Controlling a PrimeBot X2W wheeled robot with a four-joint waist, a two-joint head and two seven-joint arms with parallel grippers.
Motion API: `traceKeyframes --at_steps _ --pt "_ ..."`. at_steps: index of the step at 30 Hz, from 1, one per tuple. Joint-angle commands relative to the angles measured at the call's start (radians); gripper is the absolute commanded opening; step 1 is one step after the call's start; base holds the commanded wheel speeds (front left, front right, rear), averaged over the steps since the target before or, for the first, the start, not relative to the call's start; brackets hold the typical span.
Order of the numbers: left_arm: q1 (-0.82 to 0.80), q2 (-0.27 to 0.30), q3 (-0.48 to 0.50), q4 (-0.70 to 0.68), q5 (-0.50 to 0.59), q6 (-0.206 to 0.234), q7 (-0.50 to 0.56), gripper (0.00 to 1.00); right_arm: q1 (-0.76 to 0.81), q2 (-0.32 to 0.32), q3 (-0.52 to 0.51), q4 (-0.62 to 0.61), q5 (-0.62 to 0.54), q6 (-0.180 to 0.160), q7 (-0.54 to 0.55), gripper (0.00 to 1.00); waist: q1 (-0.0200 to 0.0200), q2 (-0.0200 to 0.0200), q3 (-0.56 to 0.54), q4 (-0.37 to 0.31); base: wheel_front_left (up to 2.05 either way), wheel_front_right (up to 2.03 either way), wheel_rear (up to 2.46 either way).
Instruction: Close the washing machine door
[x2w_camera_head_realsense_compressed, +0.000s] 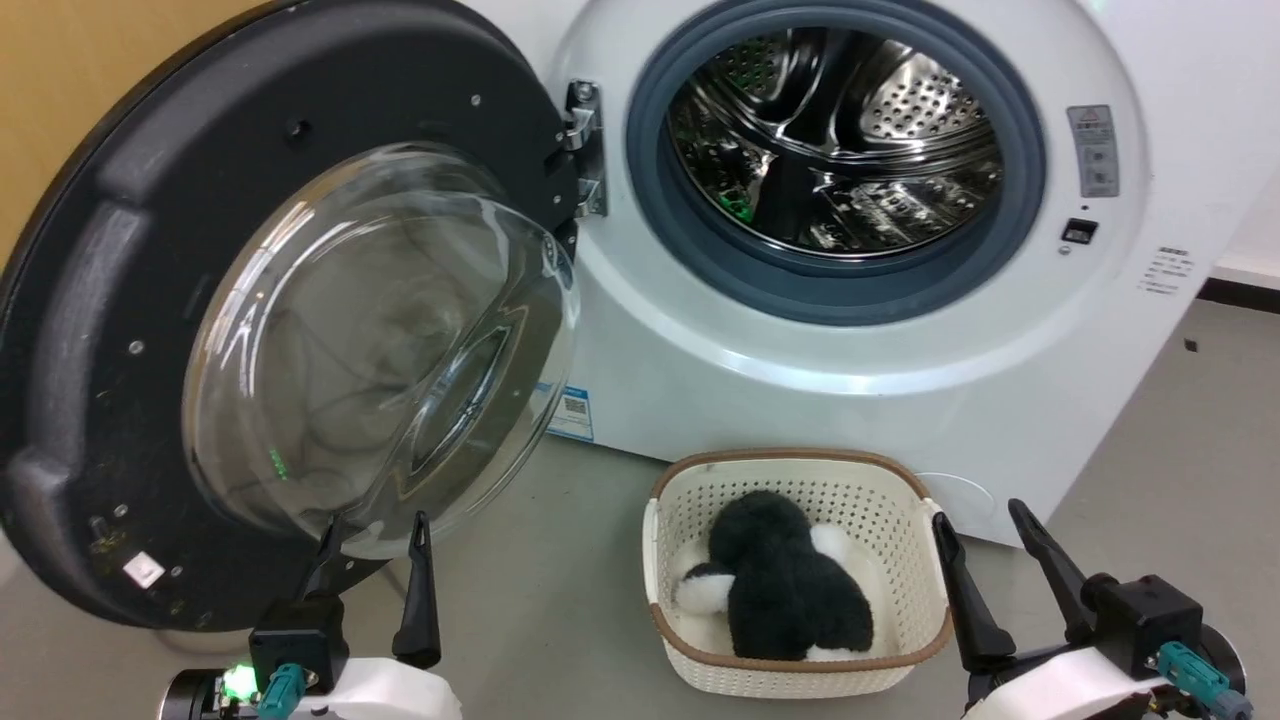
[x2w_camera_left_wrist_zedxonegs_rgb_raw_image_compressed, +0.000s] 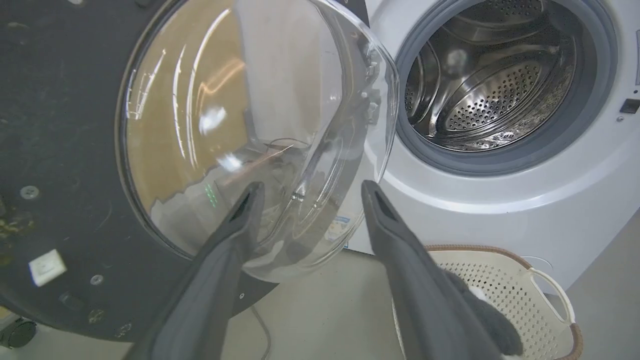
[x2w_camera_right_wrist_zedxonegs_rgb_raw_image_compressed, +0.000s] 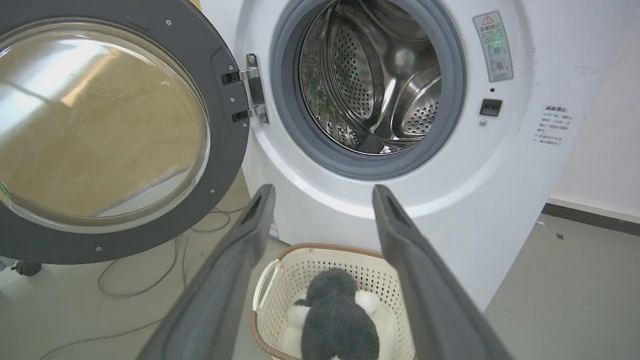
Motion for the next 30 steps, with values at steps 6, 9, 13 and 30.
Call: traceKeyframes --at_steps 6,9,13,30 --pt "0.026 0.001 0.004 -0.016 -0.011 0.025 -0.021 1.00 -0.004 -0.016 0.021 0.011 0.022 0.000 -0.014 1.00 0.0000 0.0000 0.010 0.033 0.00 0.00 0.00" --pt "0.033 0.001 0.005 -0.022 -0.015 0.033 -0.028 1.00 -0.011 -0.021 0.030 0.016 0.031 0.000 -0.018 1.00 0.0000 0.0000 0.014 0.047 0.00 0.00 0.00" --pt "0.041 0.001 0.006 -0.027 -0.020 0.043 -0.036 1.00 -0.020 -0.028 0.045 0.025 0.043 0.000 -0.025 1.00 0.0000 0.0000 0.017 0.066 0.00 0.00 0.00" --pt "0.069 0.000 0.016 -0.045 -0.028 0.075 -0.071 1.00 -0.052 -0.036 0.097 0.069 0.096 0.001 -0.068 1.00 0.0000 0.0000 0.017 0.143 0.00 0.00 0.00"
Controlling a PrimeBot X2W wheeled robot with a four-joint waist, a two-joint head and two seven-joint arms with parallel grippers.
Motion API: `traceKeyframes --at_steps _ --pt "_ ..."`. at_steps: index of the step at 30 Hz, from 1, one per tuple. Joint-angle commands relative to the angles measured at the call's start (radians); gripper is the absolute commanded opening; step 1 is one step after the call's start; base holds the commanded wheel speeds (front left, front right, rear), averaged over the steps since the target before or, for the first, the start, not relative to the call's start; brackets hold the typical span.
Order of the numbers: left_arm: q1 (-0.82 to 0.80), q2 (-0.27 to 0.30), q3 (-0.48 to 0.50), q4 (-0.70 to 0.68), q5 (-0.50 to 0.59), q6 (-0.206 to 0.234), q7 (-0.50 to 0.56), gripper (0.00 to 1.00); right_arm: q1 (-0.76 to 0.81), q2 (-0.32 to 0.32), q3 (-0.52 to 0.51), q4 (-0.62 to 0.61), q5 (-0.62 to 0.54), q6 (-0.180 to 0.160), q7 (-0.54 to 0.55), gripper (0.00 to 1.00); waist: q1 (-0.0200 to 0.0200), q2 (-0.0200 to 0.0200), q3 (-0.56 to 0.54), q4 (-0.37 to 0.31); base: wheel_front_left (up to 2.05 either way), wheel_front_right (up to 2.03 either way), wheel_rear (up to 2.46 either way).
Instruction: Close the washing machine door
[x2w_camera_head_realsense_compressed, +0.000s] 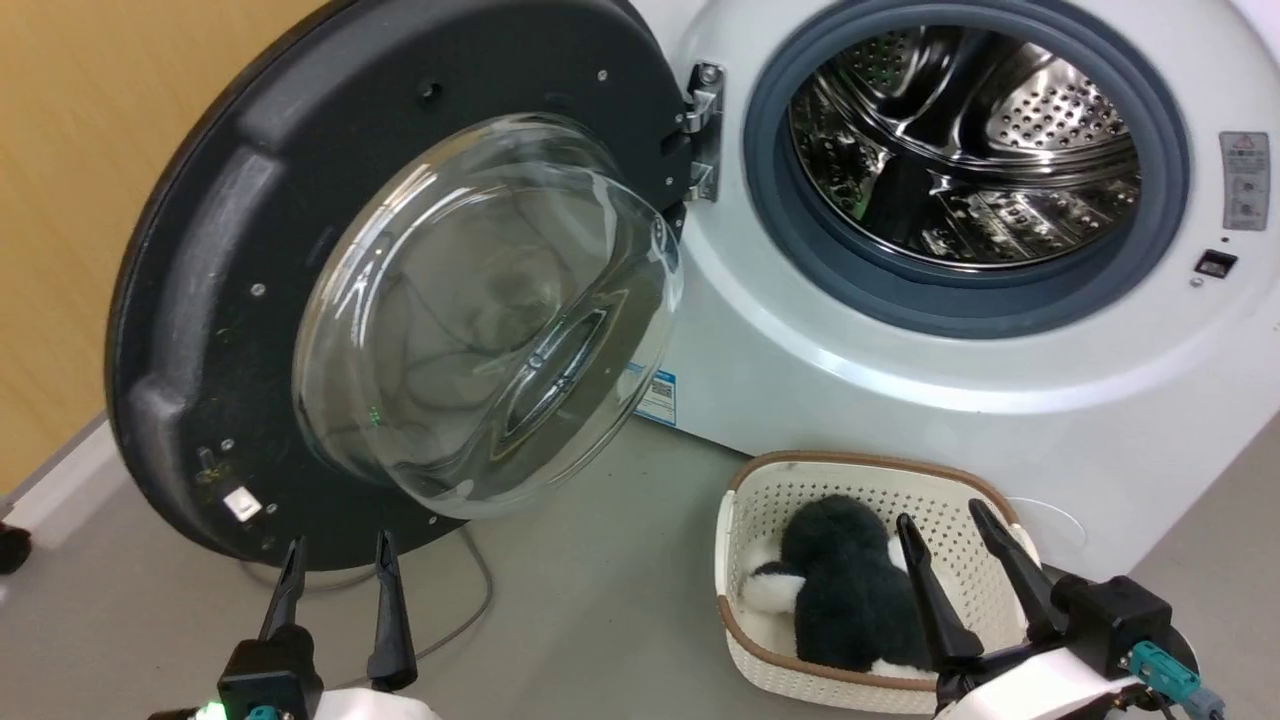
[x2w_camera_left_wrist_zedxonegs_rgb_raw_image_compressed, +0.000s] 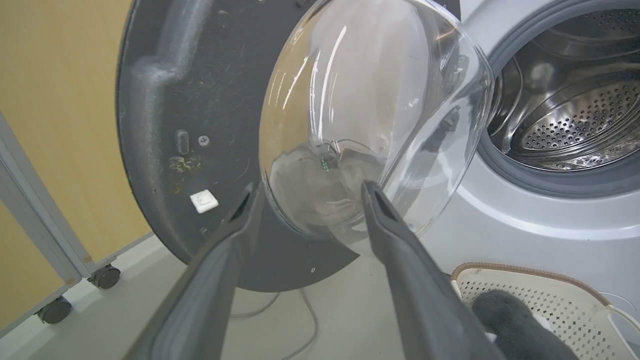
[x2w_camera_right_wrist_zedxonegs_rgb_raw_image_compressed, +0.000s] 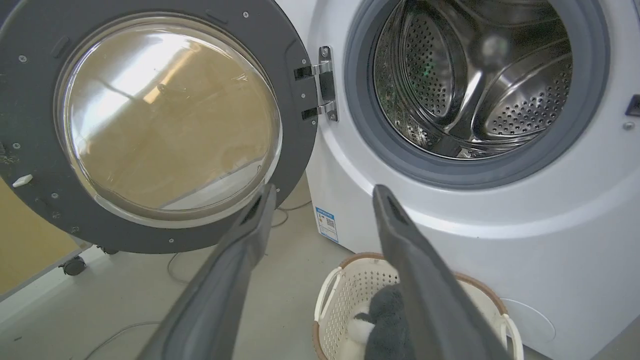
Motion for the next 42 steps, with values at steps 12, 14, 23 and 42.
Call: traceKeyframes --at_steps 12,14,23,42 --pt "0.029 0.000 0.014 -0.017 -0.018 0.026 -0.035 1.00 -0.039 -0.008 0.039 0.036 0.044 0.001 -0.039 1.00 -0.0001 0.0000 -0.002 0.055 0.00 0.00 0.00" --pt "0.033 0.000 0.017 -0.020 -0.020 0.030 -0.039 1.00 -0.042 -0.009 0.045 0.041 0.050 0.001 -0.044 1.00 -0.0001 0.0000 -0.002 0.063 0.00 0.00 0.00" --pt "0.052 0.000 0.026 -0.030 -0.025 0.045 -0.058 1.00 -0.048 -0.018 0.069 0.061 0.078 0.001 -0.067 1.00 -0.0001 0.0000 -0.004 0.100 0.00 0.00 0.00" --pt "0.023 0.017 0.091 -0.111 -0.064 0.022 -0.075 0.00 -0.038 -0.021 0.070 0.069 0.092 0.001 -0.089 1.00 -0.0001 0.0000 -0.002 0.135 0.00 0.00 0.00"
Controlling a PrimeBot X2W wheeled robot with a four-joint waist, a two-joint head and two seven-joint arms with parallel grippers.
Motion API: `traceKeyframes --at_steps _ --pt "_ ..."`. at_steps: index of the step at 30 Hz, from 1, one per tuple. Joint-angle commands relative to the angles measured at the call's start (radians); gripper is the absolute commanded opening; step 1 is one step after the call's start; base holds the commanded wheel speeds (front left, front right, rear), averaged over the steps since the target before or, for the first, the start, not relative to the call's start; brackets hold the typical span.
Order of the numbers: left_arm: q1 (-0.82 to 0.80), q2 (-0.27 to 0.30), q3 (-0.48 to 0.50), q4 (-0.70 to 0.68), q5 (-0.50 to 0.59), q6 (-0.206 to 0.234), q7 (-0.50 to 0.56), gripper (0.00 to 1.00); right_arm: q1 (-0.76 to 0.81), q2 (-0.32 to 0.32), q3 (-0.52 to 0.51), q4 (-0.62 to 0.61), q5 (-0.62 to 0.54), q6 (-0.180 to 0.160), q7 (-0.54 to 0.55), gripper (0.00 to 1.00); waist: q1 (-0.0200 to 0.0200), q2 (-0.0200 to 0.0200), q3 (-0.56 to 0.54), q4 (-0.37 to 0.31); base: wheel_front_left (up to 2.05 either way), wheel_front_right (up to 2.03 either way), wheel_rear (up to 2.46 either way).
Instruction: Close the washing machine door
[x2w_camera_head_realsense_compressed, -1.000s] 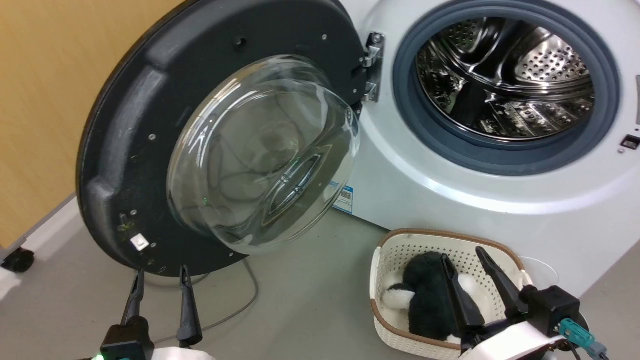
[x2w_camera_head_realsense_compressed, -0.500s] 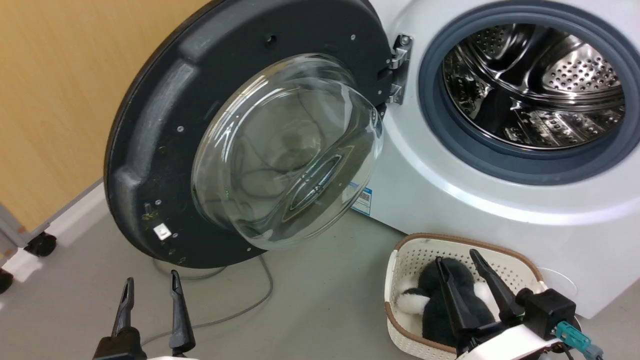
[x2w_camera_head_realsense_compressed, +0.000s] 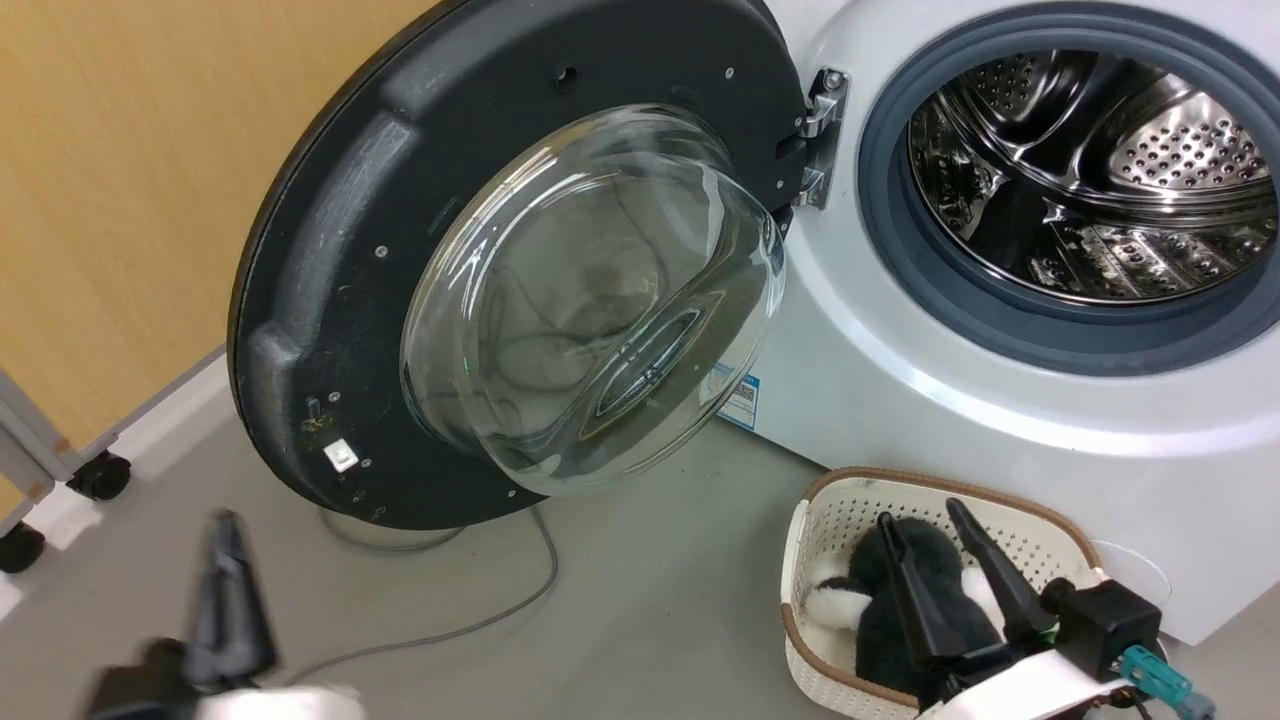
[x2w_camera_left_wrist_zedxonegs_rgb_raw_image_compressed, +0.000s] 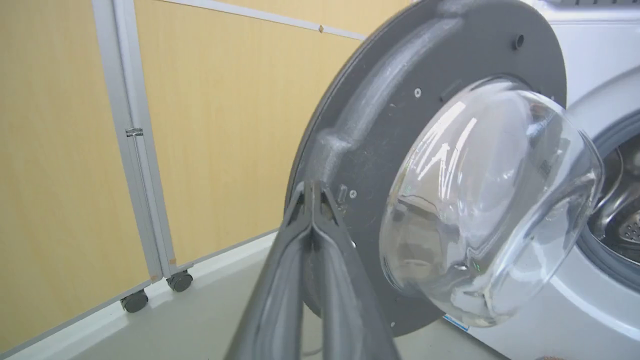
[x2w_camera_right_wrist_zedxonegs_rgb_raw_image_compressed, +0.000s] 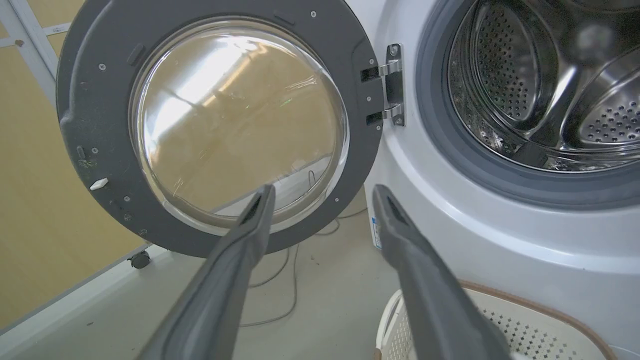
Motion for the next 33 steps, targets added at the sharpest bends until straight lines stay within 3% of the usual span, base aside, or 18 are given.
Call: traceKeyframes --at_steps 1,4,8,15,24,29,33 --pt "-0.024 0.008 0.016 -0.011 -0.017 -0.010 -0.005 0.00 -0.003 -0.004 -0.005 -0.006 -0.004 0.001 -0.005 1.00 0.0000 0.0000 0.005 -0.001 0.00 0.00 0.00" --pt "-0.080 0.019 0.072 -0.025 -0.081 -0.047 -0.005 0.00 0.002 -0.005 -0.016 -0.017 -0.011 0.001 -0.004 1.00 0.0000 0.0000 0.018 -0.001 0.00 0.00 0.00" --pt "-0.199 0.079 0.146 0.024 -0.182 -0.100 0.006 0.00 0.011 -0.012 -0.029 -0.038 -0.019 0.001 0.008 1.00 0.0000 0.0000 0.034 -0.004 0.00 0.00 0.00" --pt "-0.490 0.207 0.280 0.233 -0.430 -0.158 0.172 0.00 0.040 -0.023 -0.079 -0.093 -0.037 0.001 0.030 1.00 0.0000 0.0000 0.059 -0.012 0.00 0.00 0.00" --pt "-0.736 0.276 0.457 0.587 -0.752 -0.140 0.408 0.00 0.048 -0.024 -0.090 -0.151 -0.046 0.001 0.053 1.00 0.0000 0.0000 0.107 -0.066 0.00 0.00 0.00" --pt "-0.798 0.277 0.499 0.740 -0.891 -0.133 0.577 0.00 0.047 -0.027 -0.088 -0.159 -0.046 0.001 0.060 1.00 0.0000 0.0000 0.117 -0.082 0.00 0.00 0.00" --pt "-0.797 0.287 0.472 0.805 -0.924 -0.168 0.695 0.00 0.045 -0.026 -0.091 -0.162 -0.046 0.001 0.064 1.00 0.0000 0.0000 0.116 -0.091 0.00 0.00 0.00"
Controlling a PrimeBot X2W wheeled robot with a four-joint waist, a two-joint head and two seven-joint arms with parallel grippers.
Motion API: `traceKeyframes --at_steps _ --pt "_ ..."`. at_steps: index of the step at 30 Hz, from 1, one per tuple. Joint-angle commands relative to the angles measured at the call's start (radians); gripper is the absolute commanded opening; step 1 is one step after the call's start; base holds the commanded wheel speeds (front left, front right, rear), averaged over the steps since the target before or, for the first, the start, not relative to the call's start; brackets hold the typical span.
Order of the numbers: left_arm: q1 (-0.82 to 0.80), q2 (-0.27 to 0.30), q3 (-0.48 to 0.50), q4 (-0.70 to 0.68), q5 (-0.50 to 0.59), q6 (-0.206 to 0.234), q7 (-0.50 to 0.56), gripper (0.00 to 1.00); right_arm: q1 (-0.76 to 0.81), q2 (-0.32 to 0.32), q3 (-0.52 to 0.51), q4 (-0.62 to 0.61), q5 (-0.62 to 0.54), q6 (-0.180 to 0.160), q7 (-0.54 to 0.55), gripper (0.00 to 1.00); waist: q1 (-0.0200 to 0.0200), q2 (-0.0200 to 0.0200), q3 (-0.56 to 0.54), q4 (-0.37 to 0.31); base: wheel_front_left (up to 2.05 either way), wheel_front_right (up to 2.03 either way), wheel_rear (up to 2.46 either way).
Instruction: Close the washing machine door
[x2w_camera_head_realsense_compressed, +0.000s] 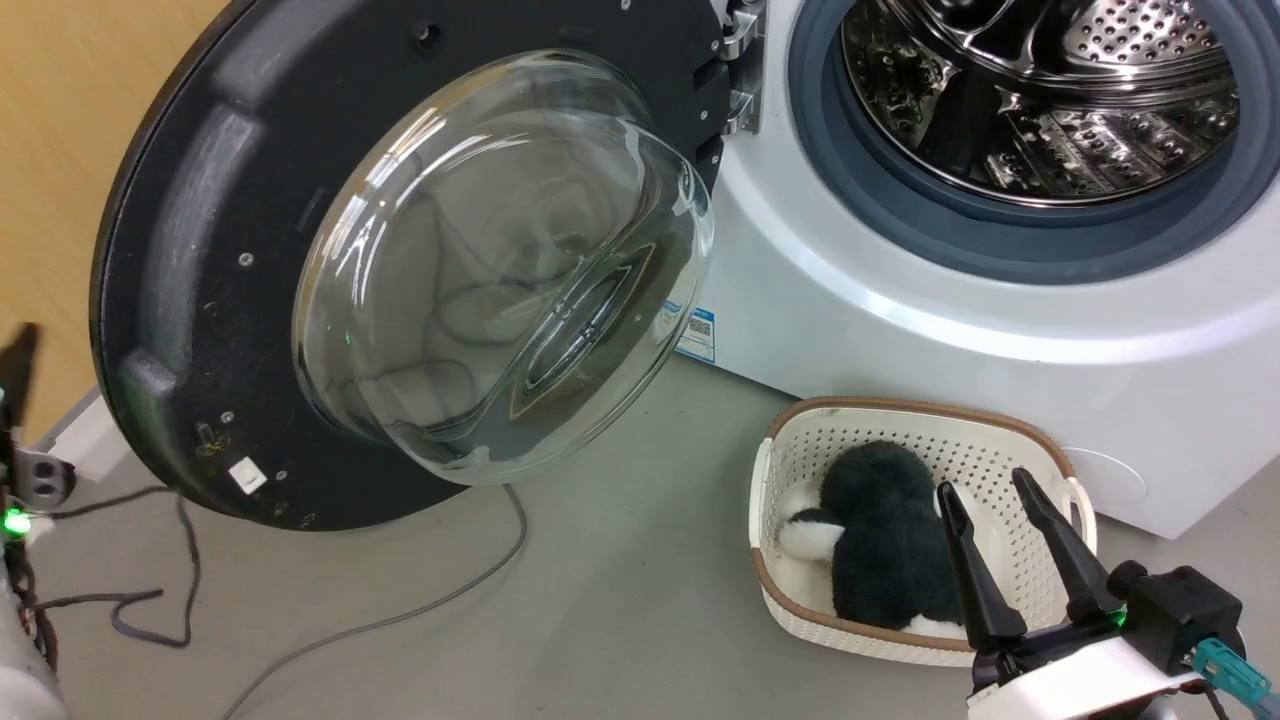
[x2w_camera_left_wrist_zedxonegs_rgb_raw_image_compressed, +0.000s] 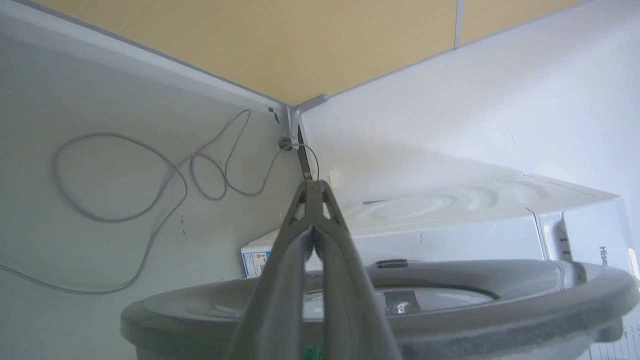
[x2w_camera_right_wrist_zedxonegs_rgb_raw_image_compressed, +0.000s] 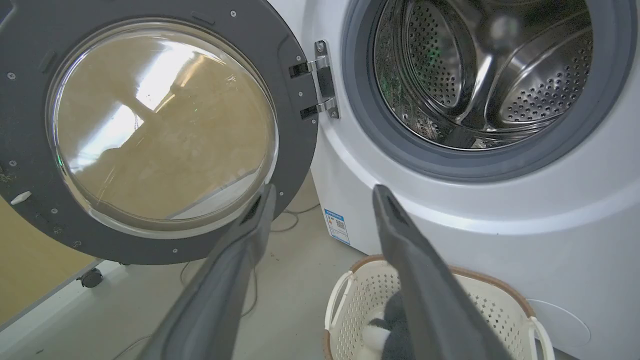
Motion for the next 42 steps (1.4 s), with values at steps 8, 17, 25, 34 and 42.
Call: traceKeyframes --at_steps 8,17,25,34,42 --pt "0.044 0.000 -0.048 0.018 -0.074 -0.085 0.222 0.00 0.011 0.007 -0.010 0.001 -0.005 0.001 -0.002 1.00 0.0000 -0.0001 -0.021 -0.009 0.00 0.00 0.00" --pt "0.131 -0.075 -0.041 -0.114 -0.252 -0.107 0.495 0.00 0.022 0.030 -0.017 0.032 0.003 0.001 -0.023 1.00 0.0000 -0.0001 -0.072 -0.013 0.00 0.00 0.00" --pt "0.262 -0.217 -0.097 -0.326 -0.332 -0.042 0.657 0.00 0.036 0.052 -0.054 0.057 0.015 0.001 -0.047 1.00 0.0000 -0.0001 -0.120 -0.027 0.00 0.00 0.00" --pt "0.490 -0.290 -0.297 -0.608 -0.430 0.067 0.717 0.00 0.040 0.062 -0.064 0.065 0.008 0.001 -0.056 1.00 0.0000 -0.0001 -0.129 -0.100 0.00 0.00 0.00" --pt "0.593 -0.291 -0.580 -0.702 -0.679 0.127 0.456 0.00 0.040 0.061 -0.063 0.063 0.003 0.001 -0.051 1.00 0.0000 -0.0001 -0.106 -0.217 0.00 0.00 0.00"
